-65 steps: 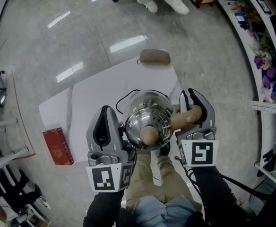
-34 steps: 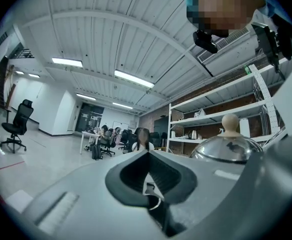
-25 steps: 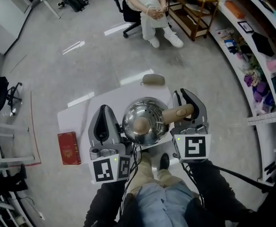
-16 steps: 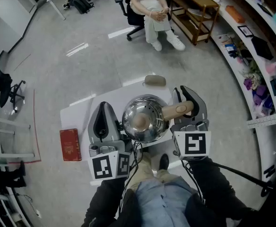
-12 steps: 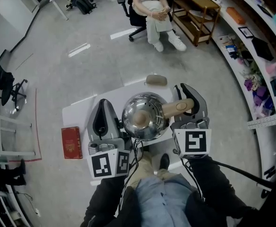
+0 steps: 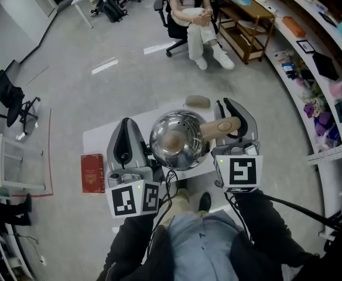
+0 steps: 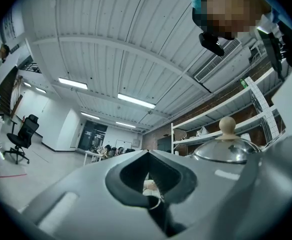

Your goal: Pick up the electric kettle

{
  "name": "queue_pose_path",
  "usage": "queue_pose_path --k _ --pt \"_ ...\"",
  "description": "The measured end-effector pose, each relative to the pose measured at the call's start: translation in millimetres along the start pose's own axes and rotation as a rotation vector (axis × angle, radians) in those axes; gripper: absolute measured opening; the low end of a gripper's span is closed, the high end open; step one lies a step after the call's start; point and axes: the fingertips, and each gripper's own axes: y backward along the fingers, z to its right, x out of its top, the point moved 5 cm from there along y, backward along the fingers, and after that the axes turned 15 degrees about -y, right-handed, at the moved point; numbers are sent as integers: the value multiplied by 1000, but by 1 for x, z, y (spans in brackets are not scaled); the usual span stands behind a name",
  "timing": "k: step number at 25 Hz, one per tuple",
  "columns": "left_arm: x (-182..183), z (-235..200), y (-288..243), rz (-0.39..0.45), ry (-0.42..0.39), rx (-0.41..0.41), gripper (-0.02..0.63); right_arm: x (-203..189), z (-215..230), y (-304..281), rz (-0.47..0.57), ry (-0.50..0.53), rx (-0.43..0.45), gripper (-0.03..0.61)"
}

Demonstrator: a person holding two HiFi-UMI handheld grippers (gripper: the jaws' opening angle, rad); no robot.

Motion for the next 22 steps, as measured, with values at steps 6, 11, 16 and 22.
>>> queue_pose_path --k 6,11,16,22 --pt "18 -6 9 24 -15 21 0 14 -9 5 27 -8 21 83" --pt "26 0 6 28 -22 31 0 23 -2 3 33 -10 31 83" --pt "31 2 7 35 -29 38 0 26 -2 3 44 -11 43 83" --pt "33 2 8 41 -35 43 0 27 -2 3 45 -17 44 83"
